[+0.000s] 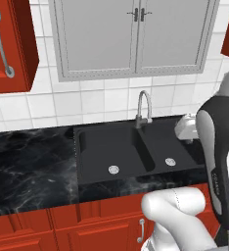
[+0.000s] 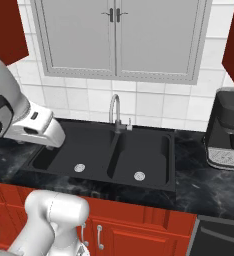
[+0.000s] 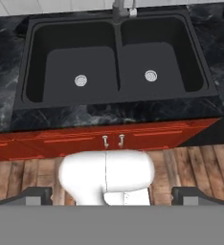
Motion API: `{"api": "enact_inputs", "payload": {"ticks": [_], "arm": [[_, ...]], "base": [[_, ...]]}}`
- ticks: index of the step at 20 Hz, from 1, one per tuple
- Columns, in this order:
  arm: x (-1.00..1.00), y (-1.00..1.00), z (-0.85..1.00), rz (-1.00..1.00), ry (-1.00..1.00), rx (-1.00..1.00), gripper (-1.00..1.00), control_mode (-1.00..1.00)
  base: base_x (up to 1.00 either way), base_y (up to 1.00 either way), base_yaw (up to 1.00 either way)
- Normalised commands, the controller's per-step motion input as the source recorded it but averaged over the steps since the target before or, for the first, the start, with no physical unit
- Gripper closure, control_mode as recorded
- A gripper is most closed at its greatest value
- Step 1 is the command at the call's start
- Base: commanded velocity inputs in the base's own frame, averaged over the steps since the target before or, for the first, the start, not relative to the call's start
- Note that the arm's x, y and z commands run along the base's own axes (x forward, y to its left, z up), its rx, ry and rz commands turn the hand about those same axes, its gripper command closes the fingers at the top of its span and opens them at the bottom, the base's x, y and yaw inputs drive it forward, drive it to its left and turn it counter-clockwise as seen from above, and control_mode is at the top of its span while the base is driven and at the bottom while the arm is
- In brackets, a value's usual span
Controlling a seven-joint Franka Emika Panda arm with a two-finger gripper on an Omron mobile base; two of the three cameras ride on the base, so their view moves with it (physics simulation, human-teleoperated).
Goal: Close all open cabinet doors.
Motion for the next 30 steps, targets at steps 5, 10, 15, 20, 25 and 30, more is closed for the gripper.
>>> {"api": "enact_inputs", "payload": {"ticks": [5, 10, 15, 20, 25, 30], "arm": [[-0.40, 0.00, 0.19, 0.00, 0.00, 0.00, -1.00, -1.00], [-0.37, 0.00, 0.23, 0.00, 0.00, 0.00, -1.00, -1.00], [-0.26, 0.00, 0.13, 0.00, 0.00, 0.00, -1.00, -1.00], [0.00, 0.00, 0.00, 0.00, 0.00, 0.00, -1.00, 1.00], [0.00, 0.00, 0.00, 0.00, 0.00, 0.00, -1.00, 1.00], [0.00, 0.00, 0.00, 0.00, 0.00, 0.00, -1.00, 1.00]], "base": [[0.00, 0.00, 0.00], [0.00, 0.00, 0.00], [0.00, 0.00, 0.00], [-0.46, -0.14, 0.01], [-0.65, -0.53, 0.01], [-0.45, -0.51, -0.12]]}}
